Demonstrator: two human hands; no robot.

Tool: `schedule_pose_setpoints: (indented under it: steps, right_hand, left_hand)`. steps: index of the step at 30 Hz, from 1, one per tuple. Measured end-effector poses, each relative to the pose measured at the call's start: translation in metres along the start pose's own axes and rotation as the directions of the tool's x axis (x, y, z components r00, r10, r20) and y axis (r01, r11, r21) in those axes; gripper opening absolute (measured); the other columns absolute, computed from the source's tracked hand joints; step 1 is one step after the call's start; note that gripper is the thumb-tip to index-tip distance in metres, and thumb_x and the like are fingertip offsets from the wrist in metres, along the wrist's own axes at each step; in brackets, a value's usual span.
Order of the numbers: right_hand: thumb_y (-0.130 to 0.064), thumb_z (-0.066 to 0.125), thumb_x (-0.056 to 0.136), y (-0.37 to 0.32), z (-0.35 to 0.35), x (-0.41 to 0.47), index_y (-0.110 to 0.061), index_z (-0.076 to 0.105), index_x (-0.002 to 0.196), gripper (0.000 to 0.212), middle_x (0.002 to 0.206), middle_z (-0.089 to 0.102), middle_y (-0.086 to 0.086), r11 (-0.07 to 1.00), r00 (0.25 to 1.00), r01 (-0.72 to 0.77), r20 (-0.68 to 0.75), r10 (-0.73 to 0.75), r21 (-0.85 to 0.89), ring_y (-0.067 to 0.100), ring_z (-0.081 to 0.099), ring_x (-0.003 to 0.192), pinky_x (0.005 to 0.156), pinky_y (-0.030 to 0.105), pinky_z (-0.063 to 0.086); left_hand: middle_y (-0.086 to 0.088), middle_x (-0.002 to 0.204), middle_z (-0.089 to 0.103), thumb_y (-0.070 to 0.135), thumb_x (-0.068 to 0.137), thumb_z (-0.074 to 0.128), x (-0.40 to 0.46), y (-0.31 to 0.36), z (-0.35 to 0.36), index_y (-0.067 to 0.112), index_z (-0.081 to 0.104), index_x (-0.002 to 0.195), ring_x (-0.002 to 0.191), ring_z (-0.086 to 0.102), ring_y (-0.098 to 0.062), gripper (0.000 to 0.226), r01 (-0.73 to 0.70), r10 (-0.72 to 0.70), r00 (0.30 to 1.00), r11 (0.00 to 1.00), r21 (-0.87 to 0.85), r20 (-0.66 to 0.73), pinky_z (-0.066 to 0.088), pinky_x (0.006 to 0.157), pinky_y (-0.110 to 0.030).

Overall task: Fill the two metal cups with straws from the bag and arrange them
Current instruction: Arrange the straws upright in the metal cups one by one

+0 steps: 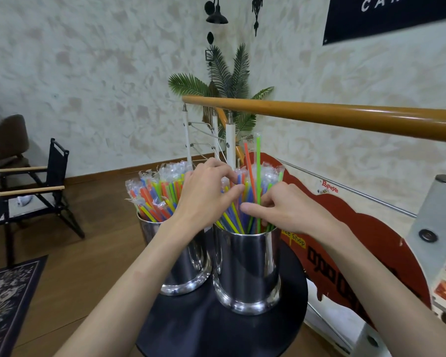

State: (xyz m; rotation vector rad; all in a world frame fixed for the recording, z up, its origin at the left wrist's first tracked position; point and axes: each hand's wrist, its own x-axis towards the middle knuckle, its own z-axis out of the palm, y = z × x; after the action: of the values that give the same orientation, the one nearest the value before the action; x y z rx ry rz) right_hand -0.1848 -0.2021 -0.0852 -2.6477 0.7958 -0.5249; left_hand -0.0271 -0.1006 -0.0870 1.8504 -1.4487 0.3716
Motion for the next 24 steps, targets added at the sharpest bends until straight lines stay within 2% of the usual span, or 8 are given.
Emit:
schedule_pose_setpoints:
  steps: [3,7,10,14,17,19,22,24]
  right_hand:
    - [-0.058,0.055,0.097,-0.004,0.001,0.001,0.0,0.071,0.067,0.067,0.061,0.067,0.014,0.999,0.998,0.027,-0.049,-0.028,-0.028,0.021,0.058,0.052,0.06,0.038,0.053]
    - [-0.06,0.068,0.088,-0.005,0.0,0.002,-0.01,0.048,0.047,0.067,0.046,0.04,0.002,0.993,0.99,0.051,-0.123,-0.064,-0.105,0.021,0.042,0.045,0.049,0.032,0.037]
    - [-0.064,0.075,0.077,-0.004,0.001,0.002,-0.014,0.044,0.046,0.067,0.045,0.039,-0.002,0.987,0.987,0.049,-0.145,-0.071,-0.153,0.018,0.042,0.045,0.05,0.03,0.035]
    - [-0.057,0.08,0.076,0.0,-0.004,0.0,-0.023,0.056,0.065,0.043,0.065,0.057,-0.008,0.974,0.963,0.175,-0.179,-0.2,-0.146,0.011,0.054,0.064,0.057,0.03,0.041]
    - [-0.033,0.081,0.084,0.003,-0.008,-0.001,-0.029,0.059,0.078,0.023,0.087,0.055,-0.015,0.924,0.911,0.377,-0.159,-0.382,-0.058,0.002,0.053,0.08,0.07,0.031,0.046]
    - [-0.023,0.075,0.09,0.005,-0.007,-0.001,-0.032,0.065,0.091,0.013,0.096,0.049,-0.02,0.901,0.892,0.431,-0.125,-0.435,-0.056,-0.002,0.049,0.089,0.079,0.03,0.046]
    - [-0.017,0.065,0.097,0.011,0.0,0.002,-0.032,0.069,0.121,0.028,0.106,0.051,-0.015,0.881,0.882,0.451,-0.082,-0.465,-0.139,0.006,0.05,0.099,0.085,0.032,0.046]
    - [-0.01,0.06,0.098,0.013,0.003,0.004,-0.027,0.068,0.129,0.037,0.112,0.059,-0.008,0.869,0.872,0.463,-0.087,-0.482,-0.173,0.013,0.054,0.106,0.088,0.037,0.049]
  left_hand:
    - [0.007,0.116,0.061,0.044,0.09,0.068,0.0,0.002,-0.001,0.035,0.061,0.083,0.113,0.056,-0.016,0.013,-0.002,0.002,1.0,1.0,-0.018,0.002,0.042,0.099,-0.049]
    - [0.007,0.118,0.06,0.044,0.092,0.067,0.0,0.001,-0.003,0.034,0.061,0.084,0.115,0.055,-0.016,0.014,0.004,-0.004,1.0,0.999,-0.036,0.006,0.042,0.101,-0.049]
    - [0.006,0.115,0.061,0.042,0.093,0.067,0.001,-0.002,-0.004,0.032,0.061,0.084,0.114,0.057,-0.016,0.014,-0.011,0.01,1.0,0.998,-0.061,-0.016,0.043,0.101,-0.051]
    - [0.005,0.117,0.061,0.042,0.093,0.067,0.002,-0.002,-0.005,0.028,0.064,0.087,0.115,0.056,-0.016,0.015,-0.027,0.022,0.998,0.995,-0.098,-0.058,0.042,0.102,-0.051]
    - [0.005,0.118,0.061,0.047,0.093,0.064,0.004,0.001,-0.005,0.031,0.063,0.088,0.117,0.056,-0.016,0.017,-0.053,0.043,0.996,0.991,-0.122,-0.083,0.043,0.102,-0.052]
    - [0.007,0.117,0.063,0.047,0.094,0.062,0.006,0.003,-0.005,0.032,0.061,0.087,0.117,0.057,-0.015,0.016,-0.06,0.046,0.994,0.988,-0.142,-0.1,0.043,0.102,-0.054]
    - [0.011,0.11,0.065,0.043,0.095,0.062,0.008,0.007,-0.006,0.033,0.062,0.086,0.112,0.06,-0.012,0.013,-0.081,0.054,0.989,0.977,-0.197,-0.139,0.045,0.1,-0.053]
    - [0.011,0.106,0.065,0.039,0.097,0.063,0.009,0.008,-0.006,0.03,0.065,0.088,0.107,0.06,-0.009,0.013,-0.088,0.054,0.987,0.969,-0.232,-0.149,0.046,0.099,-0.049]
